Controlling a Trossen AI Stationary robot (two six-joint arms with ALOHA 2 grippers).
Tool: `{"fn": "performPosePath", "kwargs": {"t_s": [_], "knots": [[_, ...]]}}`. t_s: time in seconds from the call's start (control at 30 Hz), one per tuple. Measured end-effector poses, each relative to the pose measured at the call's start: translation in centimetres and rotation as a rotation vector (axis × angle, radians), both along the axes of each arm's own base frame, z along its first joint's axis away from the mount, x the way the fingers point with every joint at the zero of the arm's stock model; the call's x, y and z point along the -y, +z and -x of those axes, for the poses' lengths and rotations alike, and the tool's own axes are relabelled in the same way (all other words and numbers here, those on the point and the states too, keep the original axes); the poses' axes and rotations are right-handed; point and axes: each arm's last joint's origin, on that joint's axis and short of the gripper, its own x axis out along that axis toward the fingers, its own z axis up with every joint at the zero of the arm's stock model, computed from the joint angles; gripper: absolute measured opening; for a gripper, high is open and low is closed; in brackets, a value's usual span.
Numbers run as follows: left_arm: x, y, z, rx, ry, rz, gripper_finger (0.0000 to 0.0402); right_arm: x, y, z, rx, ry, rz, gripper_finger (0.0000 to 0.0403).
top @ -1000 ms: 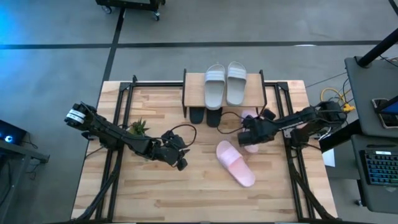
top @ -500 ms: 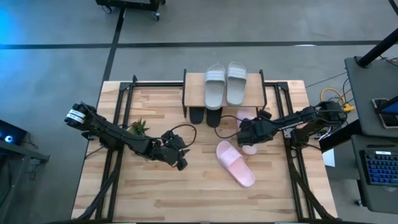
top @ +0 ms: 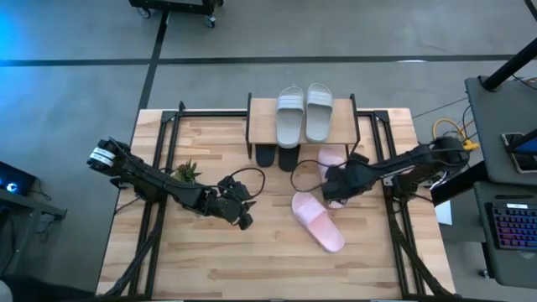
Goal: Pick and place slides into the shelf
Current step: Move the pink right slipper to the top right of the table
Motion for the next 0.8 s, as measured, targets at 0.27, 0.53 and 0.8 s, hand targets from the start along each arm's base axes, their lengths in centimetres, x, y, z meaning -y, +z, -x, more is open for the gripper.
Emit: {"fn": "performPosePath", "kwargs": {"t_s": [0.27,0.53,0.8], "knots": [[0.0,0.0,0.0,-0.001,-0.001,-0.001,0.0072,-7.2,4.1,0.9,0.213,0.400,-0.260,0.0178],[0.0,0.0,0.0,-0.003,-0.004,-0.005,0.0072,-9.9,2.1,-0.7,0.256,0.510,-0.255,0.0184],[0.1,0.0,0.0,-0.002,-0.008,0.007,0.0072,-8.9,3.0,-3.3,0.310,0.417,-0.165,0.0163]]}}
